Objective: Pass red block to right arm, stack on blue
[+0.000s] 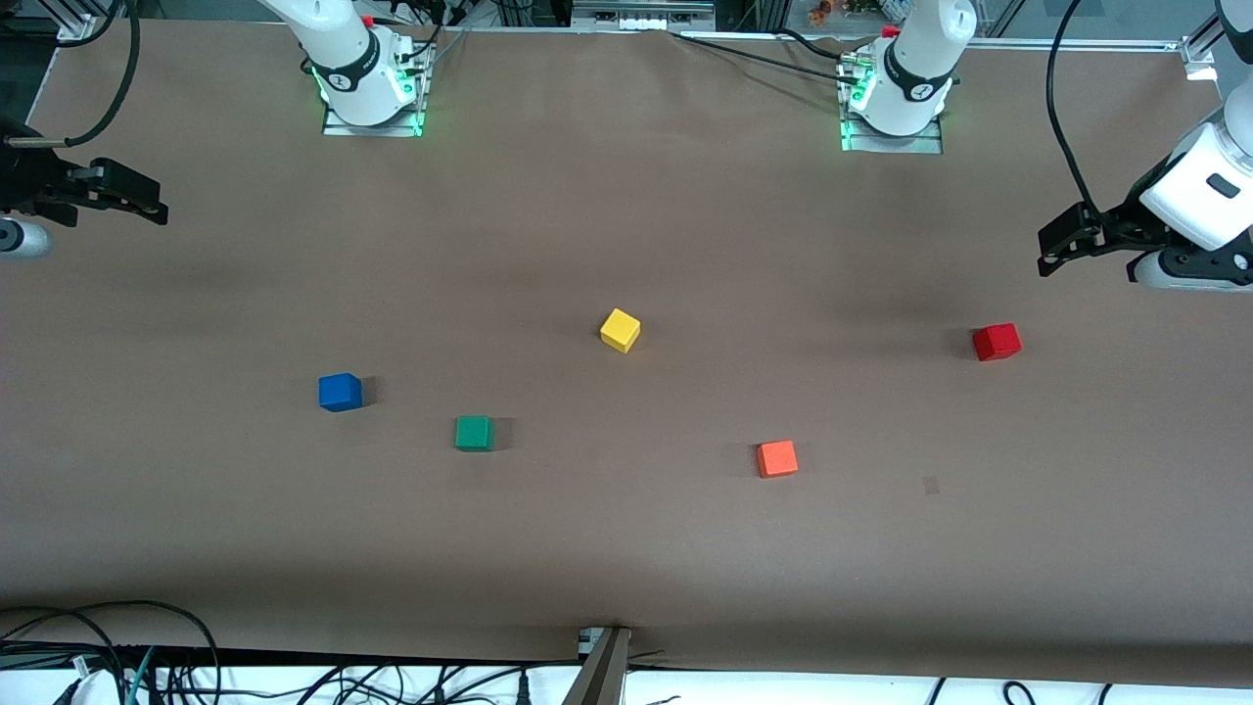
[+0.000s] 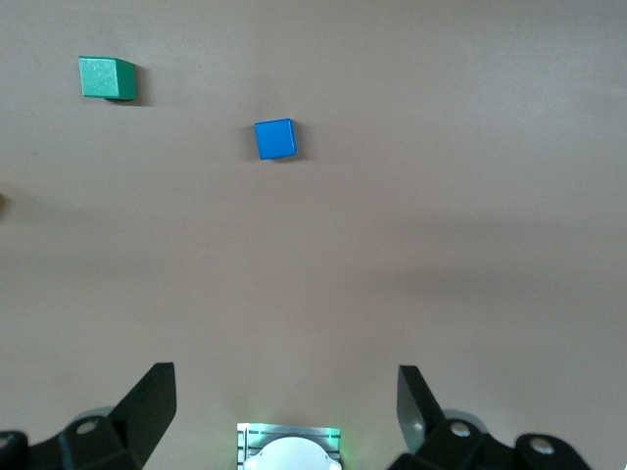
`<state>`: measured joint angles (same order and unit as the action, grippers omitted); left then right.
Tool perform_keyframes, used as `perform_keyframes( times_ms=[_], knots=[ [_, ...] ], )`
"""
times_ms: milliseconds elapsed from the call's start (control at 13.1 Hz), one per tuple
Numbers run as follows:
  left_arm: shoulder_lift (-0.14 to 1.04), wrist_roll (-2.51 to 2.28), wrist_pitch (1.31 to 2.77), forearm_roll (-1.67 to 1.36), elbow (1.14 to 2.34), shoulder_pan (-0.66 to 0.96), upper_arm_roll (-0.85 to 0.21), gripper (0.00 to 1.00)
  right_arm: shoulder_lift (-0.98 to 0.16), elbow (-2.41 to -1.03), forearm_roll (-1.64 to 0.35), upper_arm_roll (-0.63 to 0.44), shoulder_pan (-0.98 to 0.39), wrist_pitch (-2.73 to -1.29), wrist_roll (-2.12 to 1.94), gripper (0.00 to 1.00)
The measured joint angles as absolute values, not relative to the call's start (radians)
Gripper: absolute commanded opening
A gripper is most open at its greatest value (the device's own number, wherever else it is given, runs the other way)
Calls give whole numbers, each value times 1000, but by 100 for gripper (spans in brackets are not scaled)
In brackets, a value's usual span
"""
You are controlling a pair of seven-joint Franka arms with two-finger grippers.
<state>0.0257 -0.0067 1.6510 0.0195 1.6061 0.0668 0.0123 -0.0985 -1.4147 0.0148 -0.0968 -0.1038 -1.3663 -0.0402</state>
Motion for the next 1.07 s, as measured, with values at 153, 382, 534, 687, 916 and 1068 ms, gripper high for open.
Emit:
perform_keyframes(
  times_ms=[153,382,534,687,916,1068],
  knots=[
    [26,-7,1651,20,1606,67,12,100,-99,-1415,15,-97,-104,-1366,-40,100],
    [26,-7,1651,20,1606,67,12,100,-99,-1415,15,-97,-104,-1366,-40,100],
    [28,-7,1651,20,1606,67,12,100,-99,-1415,15,-97,-104,-1366,-40,100],
    [34,-7,1642,20,1607,67,12,100,-99,-1415,15,-97,-104,-1366,-40,100],
    [40,-7,1638,20,1607,67,11,100,-99,-1415,15,-97,-104,-1366,-40,100],
    [44,-8,1638,20,1607,67,11,100,-99,-1415,15,-97,-104,-1366,-41,100]
  ],
)
